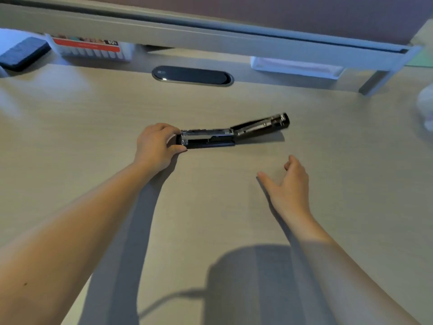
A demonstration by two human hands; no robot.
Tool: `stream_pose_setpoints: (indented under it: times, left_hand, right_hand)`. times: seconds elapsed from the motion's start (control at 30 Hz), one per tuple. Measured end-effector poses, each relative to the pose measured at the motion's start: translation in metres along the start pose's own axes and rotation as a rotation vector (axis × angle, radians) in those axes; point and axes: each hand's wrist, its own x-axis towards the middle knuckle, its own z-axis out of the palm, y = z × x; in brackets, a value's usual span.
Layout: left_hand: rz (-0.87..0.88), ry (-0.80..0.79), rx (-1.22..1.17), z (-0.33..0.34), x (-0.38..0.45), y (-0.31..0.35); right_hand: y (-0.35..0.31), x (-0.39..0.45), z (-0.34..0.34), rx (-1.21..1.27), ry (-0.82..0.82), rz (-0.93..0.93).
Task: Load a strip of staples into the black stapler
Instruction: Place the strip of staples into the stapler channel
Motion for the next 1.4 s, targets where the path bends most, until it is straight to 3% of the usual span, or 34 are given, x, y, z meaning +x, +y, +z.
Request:
stream_pose_setpoints:
  times: [0.1,0.33,0.77,1.1,1.4]
  left_hand:
    - [-0.044,0.008,0.021,0.001,-0.011,0.005]
    - [-0.063,0.007,0.022,0.002,-0.023,0.006]
    - [0.097,0.011,0.008,-0.004,-0.093,0.001]
    - [0.174,-0.009,0.065,-0.009,-0.192,0.003]
    - [0.211,-0.026,0.063,-0.006,-0.201,-0.002]
  right_hand:
    - [0.008,-0.017,0.002,-0.119,-0.028,-0.089]
    - [0.014,-0.025,0.008,-0.082,0.023,-0.178]
    - [-0.033,-0.062,0.011,0.242,-0.066,-0.624]
    - [-0.027,-0.134,0.009,0.297,-0.055,-0.687]
    - [-0.032,-0.146,0.017,0.213,-0.114,-0.787]
